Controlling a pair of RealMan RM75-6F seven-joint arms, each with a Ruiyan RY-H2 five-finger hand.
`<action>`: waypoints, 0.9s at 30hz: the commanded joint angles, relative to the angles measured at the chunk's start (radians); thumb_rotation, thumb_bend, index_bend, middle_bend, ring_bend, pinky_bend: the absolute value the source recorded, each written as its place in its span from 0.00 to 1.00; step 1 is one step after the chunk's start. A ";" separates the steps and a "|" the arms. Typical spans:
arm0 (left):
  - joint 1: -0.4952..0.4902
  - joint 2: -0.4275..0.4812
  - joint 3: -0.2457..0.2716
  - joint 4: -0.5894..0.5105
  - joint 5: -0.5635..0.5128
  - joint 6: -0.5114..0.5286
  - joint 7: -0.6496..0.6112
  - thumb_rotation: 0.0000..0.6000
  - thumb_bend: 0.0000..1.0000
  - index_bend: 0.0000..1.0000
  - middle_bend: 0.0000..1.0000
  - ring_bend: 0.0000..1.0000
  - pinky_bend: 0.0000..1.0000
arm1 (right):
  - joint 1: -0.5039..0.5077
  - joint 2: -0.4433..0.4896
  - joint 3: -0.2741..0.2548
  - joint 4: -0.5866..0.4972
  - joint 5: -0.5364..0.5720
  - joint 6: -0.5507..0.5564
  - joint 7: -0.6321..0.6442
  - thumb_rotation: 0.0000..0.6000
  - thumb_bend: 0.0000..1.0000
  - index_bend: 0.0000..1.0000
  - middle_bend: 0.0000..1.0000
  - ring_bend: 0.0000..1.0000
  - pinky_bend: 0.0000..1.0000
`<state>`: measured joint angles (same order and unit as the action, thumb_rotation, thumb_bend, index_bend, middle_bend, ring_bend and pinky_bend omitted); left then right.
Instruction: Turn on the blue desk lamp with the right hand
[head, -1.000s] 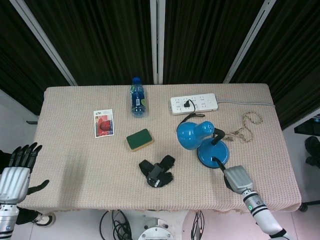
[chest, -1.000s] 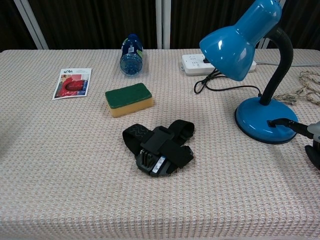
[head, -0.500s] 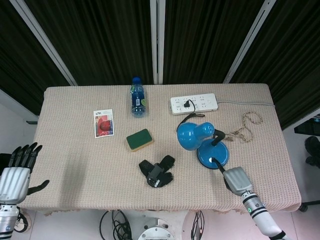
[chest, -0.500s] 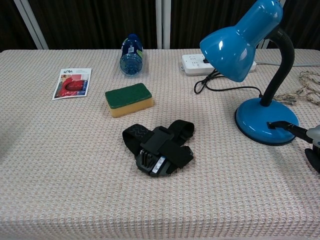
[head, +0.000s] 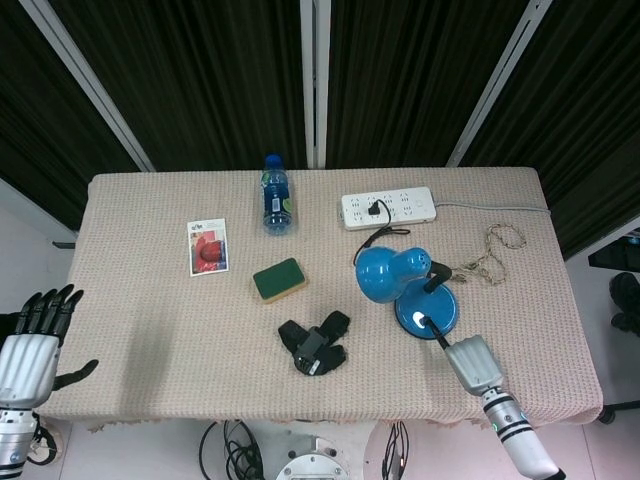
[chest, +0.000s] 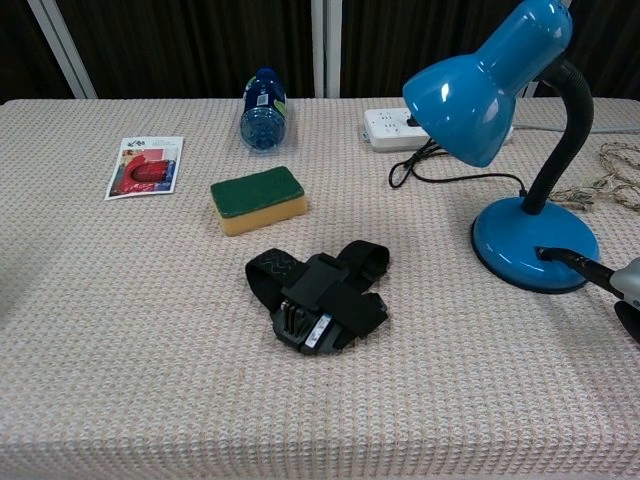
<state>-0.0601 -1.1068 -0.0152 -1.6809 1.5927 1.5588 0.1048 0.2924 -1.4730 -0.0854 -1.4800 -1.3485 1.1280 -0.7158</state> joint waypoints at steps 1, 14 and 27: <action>0.001 0.001 0.000 0.000 0.001 0.001 -0.002 1.00 0.04 0.00 0.00 0.00 0.00 | -0.005 -0.005 -0.001 0.005 -0.004 0.014 -0.026 1.00 0.85 0.00 1.00 0.99 0.90; 0.003 0.008 0.004 -0.003 0.012 0.006 -0.034 1.00 0.04 0.00 0.00 0.00 0.00 | 0.001 0.009 -0.026 0.004 -0.038 0.035 -0.227 1.00 0.85 0.00 1.00 0.99 0.90; 0.005 0.012 0.004 -0.007 0.014 0.011 -0.035 1.00 0.04 0.00 0.00 0.00 0.00 | -0.023 0.082 0.002 -0.075 -0.120 0.160 -0.138 1.00 0.85 0.00 1.00 0.99 0.90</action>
<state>-0.0546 -1.0951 -0.0109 -1.6879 1.6071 1.5700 0.0695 0.2808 -1.4125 -0.0895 -1.5372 -1.4352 1.2487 -0.8936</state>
